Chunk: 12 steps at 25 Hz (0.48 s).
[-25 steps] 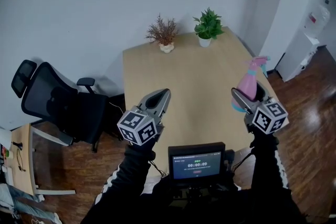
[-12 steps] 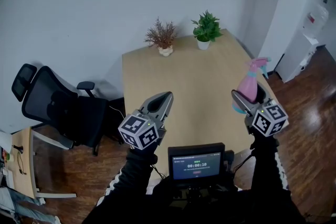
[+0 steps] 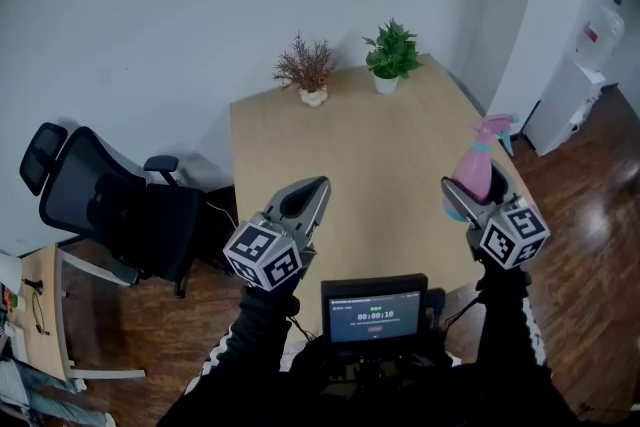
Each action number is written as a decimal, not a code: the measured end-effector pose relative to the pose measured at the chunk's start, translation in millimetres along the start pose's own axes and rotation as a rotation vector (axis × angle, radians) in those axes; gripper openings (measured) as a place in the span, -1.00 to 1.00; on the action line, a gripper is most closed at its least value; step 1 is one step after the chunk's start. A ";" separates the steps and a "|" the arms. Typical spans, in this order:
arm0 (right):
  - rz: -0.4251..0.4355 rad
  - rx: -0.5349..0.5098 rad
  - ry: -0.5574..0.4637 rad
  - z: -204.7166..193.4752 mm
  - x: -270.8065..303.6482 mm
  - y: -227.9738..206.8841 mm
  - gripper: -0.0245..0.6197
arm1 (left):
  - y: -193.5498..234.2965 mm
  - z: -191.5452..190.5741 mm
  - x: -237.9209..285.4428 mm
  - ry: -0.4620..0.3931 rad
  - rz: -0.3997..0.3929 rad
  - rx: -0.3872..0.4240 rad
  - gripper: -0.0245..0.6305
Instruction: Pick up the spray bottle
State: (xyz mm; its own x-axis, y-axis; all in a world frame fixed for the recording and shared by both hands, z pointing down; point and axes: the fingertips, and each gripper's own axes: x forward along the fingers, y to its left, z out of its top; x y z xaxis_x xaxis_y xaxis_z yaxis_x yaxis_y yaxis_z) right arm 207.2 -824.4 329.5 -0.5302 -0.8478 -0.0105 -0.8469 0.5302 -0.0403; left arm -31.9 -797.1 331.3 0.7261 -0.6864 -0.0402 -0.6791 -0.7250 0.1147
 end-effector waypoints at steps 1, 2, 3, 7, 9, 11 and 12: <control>-0.001 -0.001 -0.001 -0.1 0.2 -0.7 0.30 | -0.4 -0.3 0.9 0.002 -0.003 0.000 -0.93; -0.002 -0.001 -0.003 -0.2 0.2 -1.5 0.30 | -0.6 -1.5 2.0 0.004 -0.005 -0.001 -0.93; -0.002 0.000 -0.005 -0.4 0.2 -2.5 0.30 | -0.3 -3.9 3.0 0.007 -0.006 -0.002 -0.93; -0.002 -0.003 -0.003 -3.1 1.4 -5.0 0.30 | 2.5 -12.0 6.3 0.014 -0.007 -0.011 -0.93; -0.002 -0.004 0.001 -4.0 1.6 -5.2 0.30 | 4.4 -13.9 7.9 0.014 -0.004 -0.015 -0.93; 0.001 -0.002 -0.004 -3.5 1.5 -4.7 0.30 | 6.5 -16.2 9.2 0.013 -0.003 -0.020 -0.93; 0.003 -0.001 -0.007 -2.8 1.6 -4.0 0.30 | 7.2 -17.3 9.6 0.012 -0.005 -0.024 -0.93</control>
State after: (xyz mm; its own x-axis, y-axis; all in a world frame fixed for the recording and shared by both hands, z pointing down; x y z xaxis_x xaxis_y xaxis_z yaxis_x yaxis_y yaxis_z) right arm 209.7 -827.8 332.4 -0.5323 -0.8464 -0.0172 -0.8455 0.5325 -0.0392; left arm -27.9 -807.9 348.9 0.7308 -0.6820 -0.0285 -0.6728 -0.7267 0.1387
